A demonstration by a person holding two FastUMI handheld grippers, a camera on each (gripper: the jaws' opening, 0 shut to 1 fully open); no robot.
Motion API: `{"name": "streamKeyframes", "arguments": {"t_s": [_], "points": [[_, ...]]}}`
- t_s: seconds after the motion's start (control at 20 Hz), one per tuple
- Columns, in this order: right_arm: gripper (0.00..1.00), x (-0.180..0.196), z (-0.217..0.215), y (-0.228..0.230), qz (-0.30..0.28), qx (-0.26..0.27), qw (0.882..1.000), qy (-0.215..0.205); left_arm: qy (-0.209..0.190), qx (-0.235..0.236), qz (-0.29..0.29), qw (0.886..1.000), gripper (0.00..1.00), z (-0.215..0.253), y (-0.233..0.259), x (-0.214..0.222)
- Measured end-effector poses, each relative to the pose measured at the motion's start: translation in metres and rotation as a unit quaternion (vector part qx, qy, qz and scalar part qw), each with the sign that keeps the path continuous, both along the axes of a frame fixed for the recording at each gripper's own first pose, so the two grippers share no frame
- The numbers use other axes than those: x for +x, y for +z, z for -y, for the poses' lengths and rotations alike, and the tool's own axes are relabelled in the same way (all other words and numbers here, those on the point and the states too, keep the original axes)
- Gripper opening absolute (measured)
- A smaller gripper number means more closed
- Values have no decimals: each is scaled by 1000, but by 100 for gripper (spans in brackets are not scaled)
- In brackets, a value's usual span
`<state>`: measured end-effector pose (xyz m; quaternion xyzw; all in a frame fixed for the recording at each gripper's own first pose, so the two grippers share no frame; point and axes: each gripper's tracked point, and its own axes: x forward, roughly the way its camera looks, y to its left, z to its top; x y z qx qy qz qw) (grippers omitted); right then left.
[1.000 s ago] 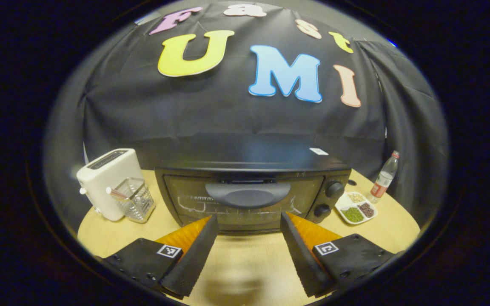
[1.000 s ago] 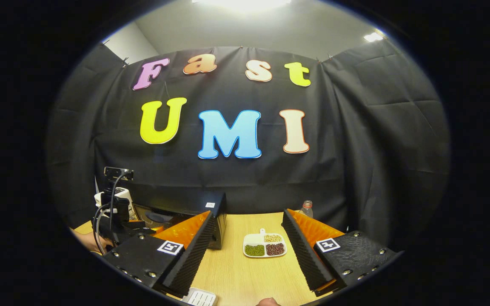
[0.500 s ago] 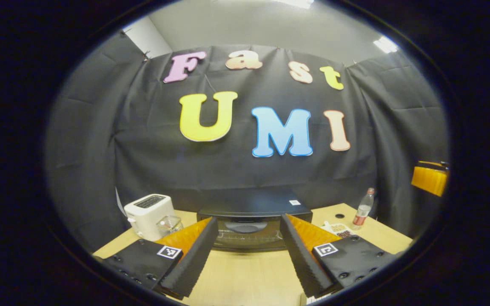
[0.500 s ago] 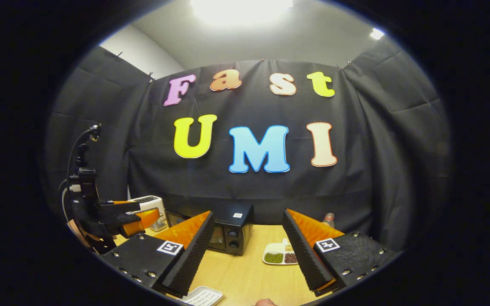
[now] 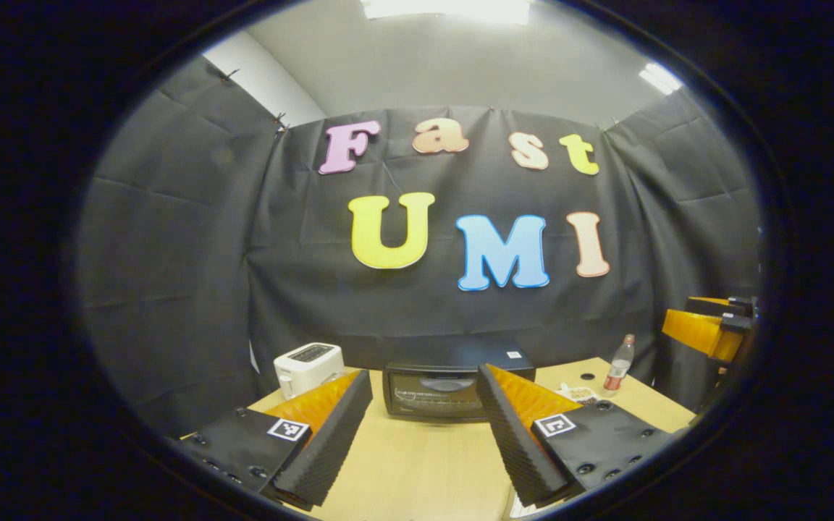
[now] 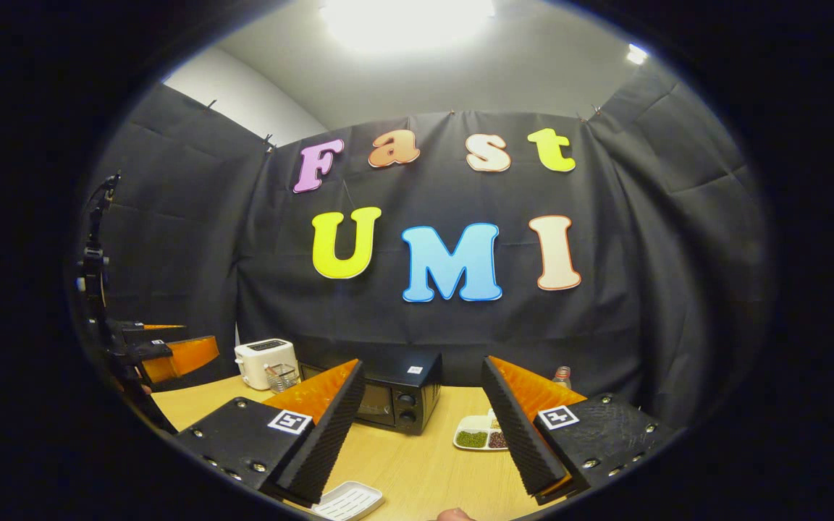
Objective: Open the electric oven with the left hand, put the food in, and close the electric oven.
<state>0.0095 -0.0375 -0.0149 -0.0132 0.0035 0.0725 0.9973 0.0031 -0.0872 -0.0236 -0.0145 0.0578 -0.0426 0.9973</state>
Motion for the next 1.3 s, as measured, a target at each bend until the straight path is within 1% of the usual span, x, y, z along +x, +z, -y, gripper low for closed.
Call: {"name": "streamKeyframes", "arguments": {"t_s": [0.05, 0.2, 0.3, 0.35, 0.4, 0.45, 0.6, 0.7, 0.85, 1.05, 1.3], "points": [[98, -1, -4, 4, 6, 0, 1000, 0, 1, 0, 8, 1000, 93, -7, 6, -6], [98, -2, -23, 18, 27, 2, 1000, 4, -11, 6, 30, 999, 100, -18, 25, -20], [98, -3, -35, 24, 31, 16, 999, 5, -4, 1, 34, 999, 92, -31, 30, -21], [98, -2, -43, 28, 34, 20, 999, 8, -2, -8, 31, 999, 92, -34, 29, -21], [98, 0, -49, 31, 36, 20, 999, 13, 0, -18, 28, 999, 97, -38, 28, -21], [98, 3, -53, 32, 37, 15, 999, 16, 2, -24, 23, 999, 97, -42, 26, -19], [98, 6, -60, 39, 45, -5, 999, 14, 15, -26, 28, 999, 98, -60, 27, -24], [98, 6, -65, 42, 49, -1, 999, 15, 21, -20, 33, 999, 99, -68, 29, -30], [98, 6, -74, 39, 40, 8, 999, 21, 25, -17, 40, 999, 100, -73, 33, -38], [98, 5, -76, 44, 48, 11, 999, 18, 35, -19, 41, 998, 100, -81, 37, -36], [98, 0, -77, 42, 41, 11, 999, 17, 42, -23, 52, 998, 100, -87, 45, -40]]}}
